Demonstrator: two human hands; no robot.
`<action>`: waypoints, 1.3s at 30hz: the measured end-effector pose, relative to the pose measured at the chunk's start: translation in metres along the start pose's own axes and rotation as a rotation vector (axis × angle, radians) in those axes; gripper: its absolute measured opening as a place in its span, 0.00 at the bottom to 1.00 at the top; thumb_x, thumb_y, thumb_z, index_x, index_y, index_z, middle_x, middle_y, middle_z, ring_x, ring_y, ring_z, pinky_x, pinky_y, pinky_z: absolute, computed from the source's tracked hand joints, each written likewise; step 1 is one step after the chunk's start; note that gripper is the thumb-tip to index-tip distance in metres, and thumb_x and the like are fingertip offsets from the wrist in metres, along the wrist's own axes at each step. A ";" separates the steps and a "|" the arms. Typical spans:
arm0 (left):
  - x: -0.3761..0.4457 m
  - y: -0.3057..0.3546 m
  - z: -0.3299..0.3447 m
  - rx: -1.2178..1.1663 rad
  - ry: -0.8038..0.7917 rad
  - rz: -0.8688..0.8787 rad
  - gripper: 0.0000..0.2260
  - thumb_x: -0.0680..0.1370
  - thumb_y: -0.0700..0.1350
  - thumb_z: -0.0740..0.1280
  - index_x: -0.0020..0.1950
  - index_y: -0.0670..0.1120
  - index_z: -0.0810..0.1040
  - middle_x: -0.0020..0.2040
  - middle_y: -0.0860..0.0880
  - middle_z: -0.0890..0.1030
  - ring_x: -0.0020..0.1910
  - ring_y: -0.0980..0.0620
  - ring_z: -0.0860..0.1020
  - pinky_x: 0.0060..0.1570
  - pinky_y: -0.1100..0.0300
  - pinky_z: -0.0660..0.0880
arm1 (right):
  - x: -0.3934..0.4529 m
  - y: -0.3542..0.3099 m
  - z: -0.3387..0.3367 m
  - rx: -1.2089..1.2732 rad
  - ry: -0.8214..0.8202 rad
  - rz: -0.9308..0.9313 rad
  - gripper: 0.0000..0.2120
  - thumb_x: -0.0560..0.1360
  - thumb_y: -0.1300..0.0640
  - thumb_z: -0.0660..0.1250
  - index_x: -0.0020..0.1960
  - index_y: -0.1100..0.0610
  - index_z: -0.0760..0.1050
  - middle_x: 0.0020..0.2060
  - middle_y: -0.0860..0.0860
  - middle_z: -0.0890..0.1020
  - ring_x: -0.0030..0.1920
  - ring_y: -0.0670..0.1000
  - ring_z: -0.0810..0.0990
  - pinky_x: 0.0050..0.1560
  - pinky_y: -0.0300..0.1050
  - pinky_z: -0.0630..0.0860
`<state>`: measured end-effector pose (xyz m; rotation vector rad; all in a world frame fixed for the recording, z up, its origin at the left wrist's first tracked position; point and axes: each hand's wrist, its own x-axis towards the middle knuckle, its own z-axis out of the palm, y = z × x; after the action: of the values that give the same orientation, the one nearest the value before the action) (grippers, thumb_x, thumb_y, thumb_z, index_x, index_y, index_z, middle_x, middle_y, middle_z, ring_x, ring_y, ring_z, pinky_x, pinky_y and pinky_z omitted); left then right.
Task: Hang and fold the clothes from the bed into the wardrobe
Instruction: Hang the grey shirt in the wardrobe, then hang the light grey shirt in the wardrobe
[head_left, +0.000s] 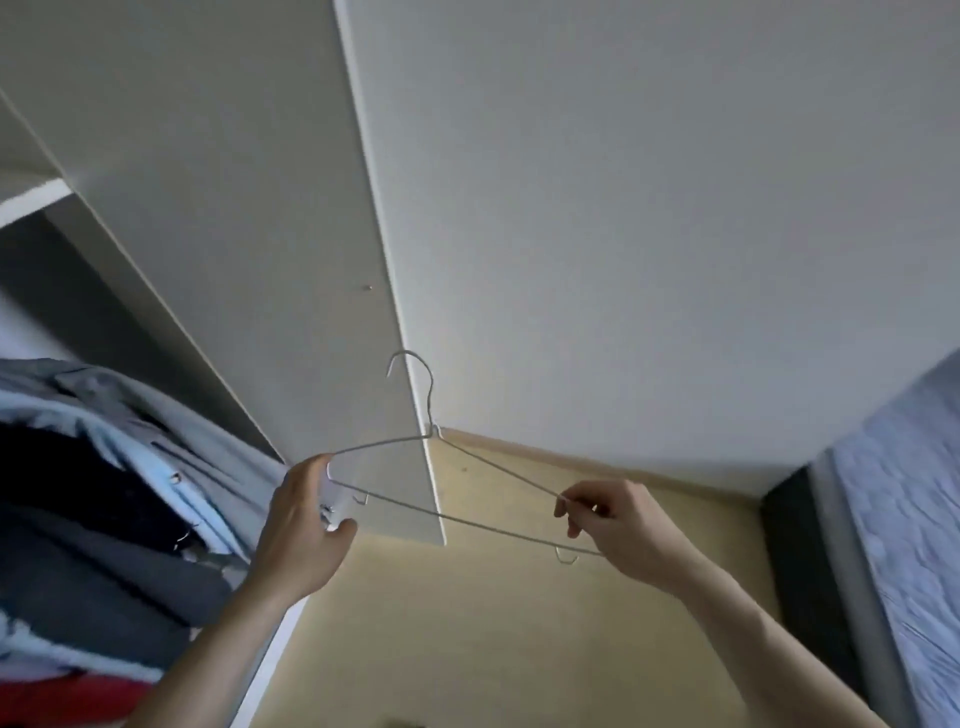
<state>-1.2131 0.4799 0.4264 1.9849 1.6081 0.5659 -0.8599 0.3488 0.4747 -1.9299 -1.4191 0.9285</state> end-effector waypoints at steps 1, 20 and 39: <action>0.001 0.019 0.019 0.023 -0.030 0.029 0.35 0.72 0.39 0.75 0.76 0.48 0.66 0.74 0.48 0.69 0.72 0.44 0.68 0.68 0.49 0.67 | -0.021 0.020 -0.020 -0.003 0.032 0.017 0.11 0.80 0.54 0.66 0.41 0.44 0.82 0.34 0.42 0.84 0.27 0.42 0.70 0.29 0.35 0.66; -0.081 0.450 0.358 -0.046 -0.386 0.567 0.29 0.75 0.38 0.75 0.74 0.44 0.71 0.71 0.44 0.72 0.71 0.43 0.70 0.73 0.47 0.66 | -0.364 0.314 -0.314 0.141 0.537 0.358 0.12 0.79 0.61 0.68 0.39 0.51 0.82 0.27 0.46 0.73 0.27 0.43 0.65 0.29 0.34 0.61; -0.126 0.760 0.687 0.153 -0.964 0.829 0.04 0.79 0.50 0.72 0.49 0.53 0.87 0.42 0.57 0.86 0.43 0.59 0.82 0.47 0.67 0.78 | -0.409 0.550 -0.461 0.185 0.741 0.850 0.12 0.80 0.47 0.66 0.42 0.50 0.82 0.31 0.50 0.79 0.28 0.46 0.69 0.29 0.40 0.66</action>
<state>-0.2386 0.1431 0.3696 2.4174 0.2360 -0.2698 -0.2597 -0.2153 0.4076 -2.3766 -0.0683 0.5159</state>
